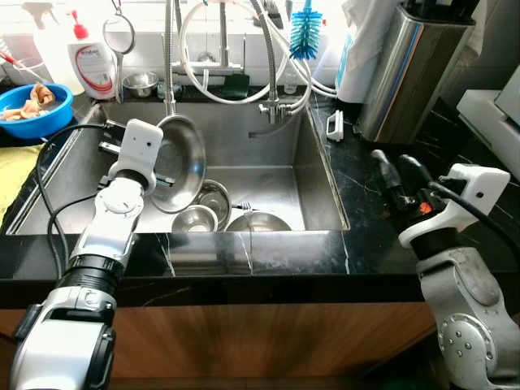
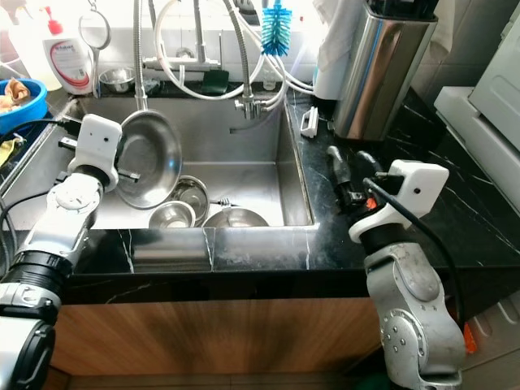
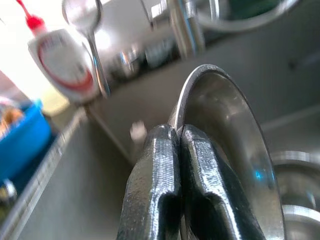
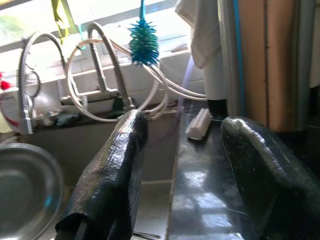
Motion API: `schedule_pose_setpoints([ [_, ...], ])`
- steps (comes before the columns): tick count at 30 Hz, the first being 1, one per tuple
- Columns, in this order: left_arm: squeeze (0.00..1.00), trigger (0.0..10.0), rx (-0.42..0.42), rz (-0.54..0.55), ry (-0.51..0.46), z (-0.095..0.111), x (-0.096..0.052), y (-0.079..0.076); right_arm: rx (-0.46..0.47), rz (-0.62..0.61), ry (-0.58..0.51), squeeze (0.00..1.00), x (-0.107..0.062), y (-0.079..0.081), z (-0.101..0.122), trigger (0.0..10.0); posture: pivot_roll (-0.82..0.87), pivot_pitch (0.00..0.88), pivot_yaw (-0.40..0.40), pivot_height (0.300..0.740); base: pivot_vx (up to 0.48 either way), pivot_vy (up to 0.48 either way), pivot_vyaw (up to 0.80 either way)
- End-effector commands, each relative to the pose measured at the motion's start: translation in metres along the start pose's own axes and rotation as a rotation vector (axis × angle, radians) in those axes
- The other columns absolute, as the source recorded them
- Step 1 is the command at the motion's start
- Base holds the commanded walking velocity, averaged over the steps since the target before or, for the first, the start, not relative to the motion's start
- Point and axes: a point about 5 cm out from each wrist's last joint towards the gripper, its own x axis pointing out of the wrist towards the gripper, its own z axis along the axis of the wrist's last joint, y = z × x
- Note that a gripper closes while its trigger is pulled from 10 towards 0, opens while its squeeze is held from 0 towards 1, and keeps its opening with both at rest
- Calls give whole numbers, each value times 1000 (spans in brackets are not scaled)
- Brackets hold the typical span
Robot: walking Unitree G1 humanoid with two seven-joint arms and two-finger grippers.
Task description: Kitchen organization
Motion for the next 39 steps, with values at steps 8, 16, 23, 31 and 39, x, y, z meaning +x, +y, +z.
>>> schedule_pose_setpoints([
  [8,1000,10000,-69,-57,69,-18,-1,-13,-37,-37,21,0,-2,-4,-3,10000,-8,51,-42,740,0,0,0],
  [16,1000,10000,-80,-79,62,-16,0,-16,-38,-44,27,0,-1,-5,-4,10000,-6,46,-42,740,0,0,0],
  [23,1000,10000,-91,-94,51,-13,2,-19,-41,-53,37,0,-2,-6,-6,10000,-7,42,-41,740,0,0,0],
  [31,1000,10000,-289,-131,85,-6,7,-20,-32,-58,43,0,-2,-6,-8,10000,-3,26,-37,740,0,0,0],
  [39,1000,10000,-426,-101,124,-4,11,-14,-21,-53,45,0,-2,-4,-10,10000,-2,12,-32,740,0,0,0],
])
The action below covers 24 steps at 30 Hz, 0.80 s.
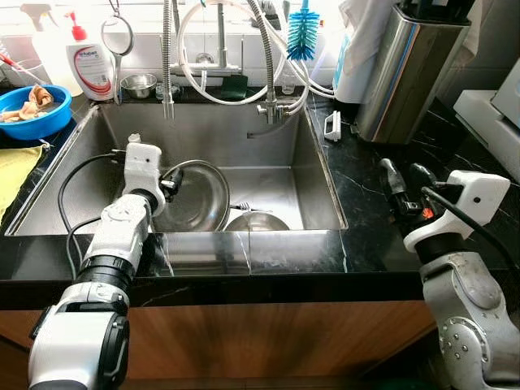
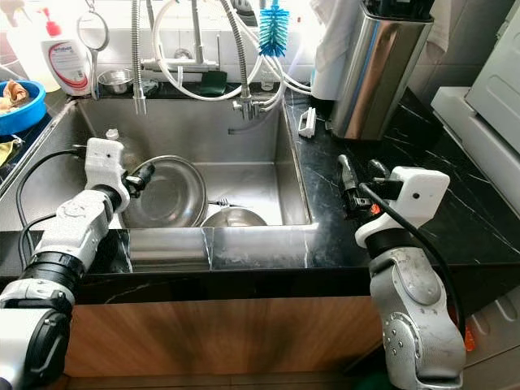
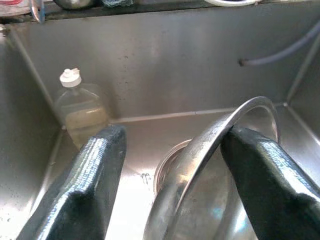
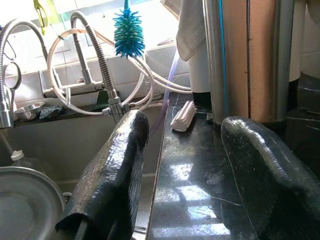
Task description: Kitchen organization
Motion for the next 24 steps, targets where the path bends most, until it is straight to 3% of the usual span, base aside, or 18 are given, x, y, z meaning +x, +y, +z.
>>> schedule_pose_setpoints([
  [1,1000,10000,-39,3,-1,6,2,2,6,-5,20,0,-1,0,-4,10000,-2,12,-32,740,0,0,0],
  [6,1000,10000,-91,-26,1,8,3,-2,15,-6,26,0,-2,0,-5,10000,-1,7,-32,740,0,0,0],
  [7,357,10000,-119,-30,9,8,3,-3,17,-7,28,0,-2,0,-5,10000,1,5,-33,740,0,0,0],
  [8,357,10000,-119,-30,9,8,3,-3,17,-7,28,0,-2,0,-5,10000,1,5,-33,740,0,0,0],
  [9,0,10000,-134,-30,17,7,3,-3,20,-6,28,0,-2,0,-5,10000,1,5,-33,740,0,0,0],
  [11,0,10000,-239,-31,41,6,4,-4,32,-9,28,0,-2,0,-6,10000,1,2,-34,740,0,0,0],
  [16,0,10000,-222,-73,87,2,4,-10,41,-8,31,0,-2,0,-6,10000,1,0,-36,740,0,0,0],
  [19,0,10000,-355,-62,130,-4,4,-10,46,-6,35,0,-2,0,-6,10000,-2,2,-41,740,0,0,0],
  [24,0,10000,-403,-89,140,-1,3,-14,69,-12,37,0,-1,-2,-5,10000,-2,17,-50,740,0,0,0],
])
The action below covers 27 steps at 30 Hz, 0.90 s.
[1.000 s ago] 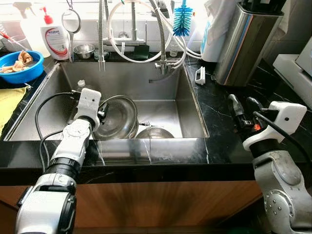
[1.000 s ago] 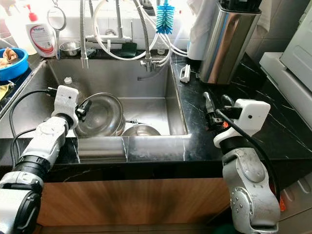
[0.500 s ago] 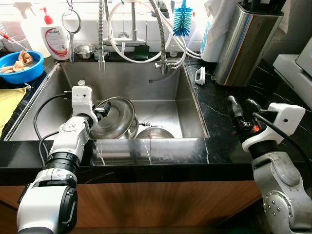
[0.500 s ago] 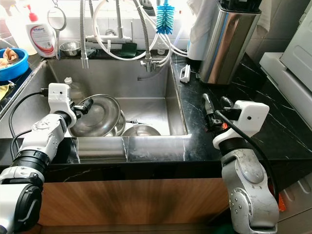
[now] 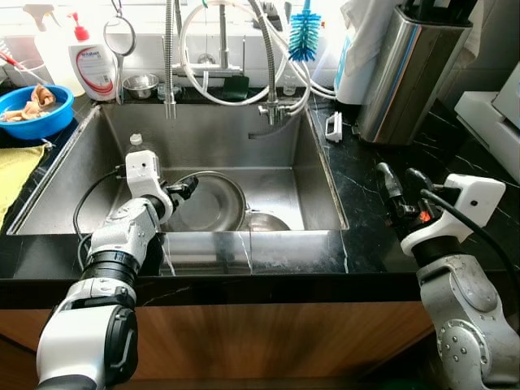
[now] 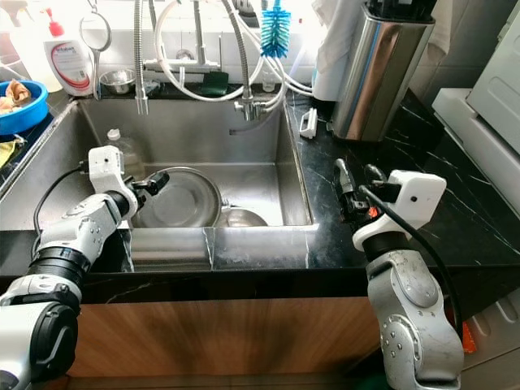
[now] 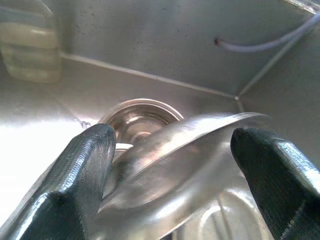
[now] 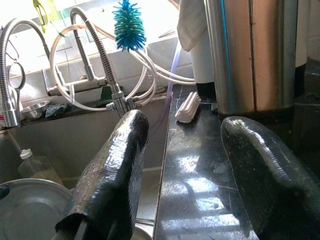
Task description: Kitchen organization
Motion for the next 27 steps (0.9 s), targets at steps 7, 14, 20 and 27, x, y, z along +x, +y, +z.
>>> schedule_pose_setpoints([
  [7,0,10000,-59,-80,45,-2,1,-16,14,-3,19,0,1,-2,1,10000,-9,29,-65,740,0,0,0],
  [14,0,10000,357,-50,-114,13,-5,-23,-5,-25,13,0,0,-7,5,10000,-21,36,-84,740,0,0,0],
  [20,0,10000,519,-28,-361,31,-19,-32,-113,-113,-53,0,-1,-16,16,10000,-28,42,-111,740,0,0,0],
  [27,0,10000,541,31,-571,23,-40,-40,-238,-234,-140,0,-13,-26,22,10000,-34,37,-138,740,0,0,0],
])
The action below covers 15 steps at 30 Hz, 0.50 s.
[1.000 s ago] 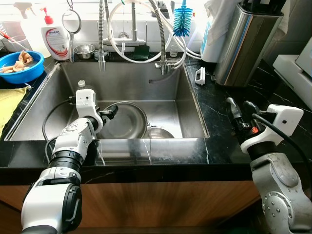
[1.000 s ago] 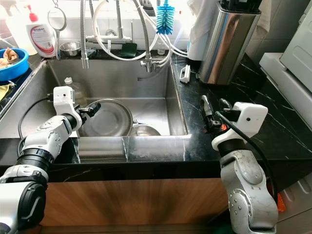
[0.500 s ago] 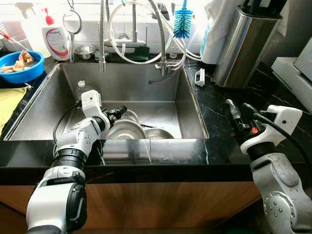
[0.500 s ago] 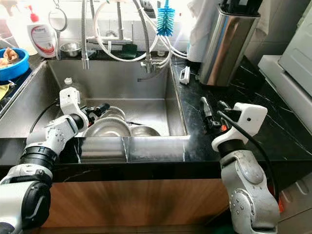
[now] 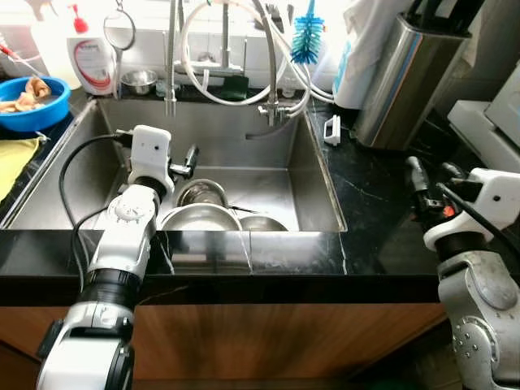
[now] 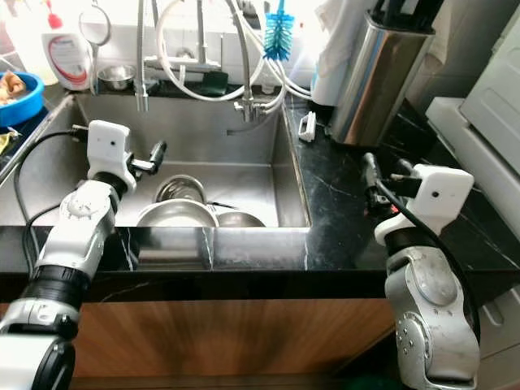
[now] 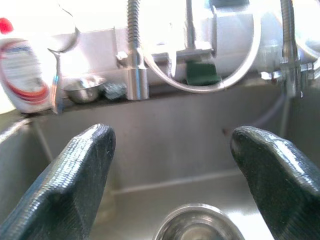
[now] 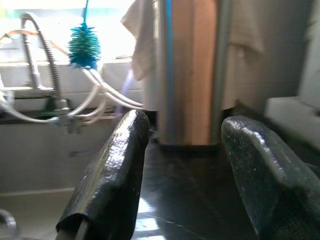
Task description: Kitchen organization
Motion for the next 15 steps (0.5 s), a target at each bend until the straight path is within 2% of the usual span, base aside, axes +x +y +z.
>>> schedule_pose_setpoints([
  [1,0,10000,-9,11,-74,9,-5,-7,-44,-41,-53,0,-5,-6,7,10000,-34,35,-140,740,0,0,0],
  [2,0,10000,-46,14,-73,7,-11,-15,-54,-57,-59,0,-8,-9,6,10000,-27,32,-134,740,0,0,0],
  [5,0,10000,-58,3,-84,7,-16,-23,-54,-67,-47,0,-11,-10,1,10000,-18,30,-124,740,0,0,0],
  [9,0,10000,-45,-56,-110,11,-18,-39,-113,-80,-32,0,-17,-9,-14,10000,40,10,-37,740,0,0,0],
  [15,0,10000,-10,-74,-118,8,-17,-38,-213,-72,-42,0,-22,-4,-28,10000,33,7,3,740,0,0,0],
])
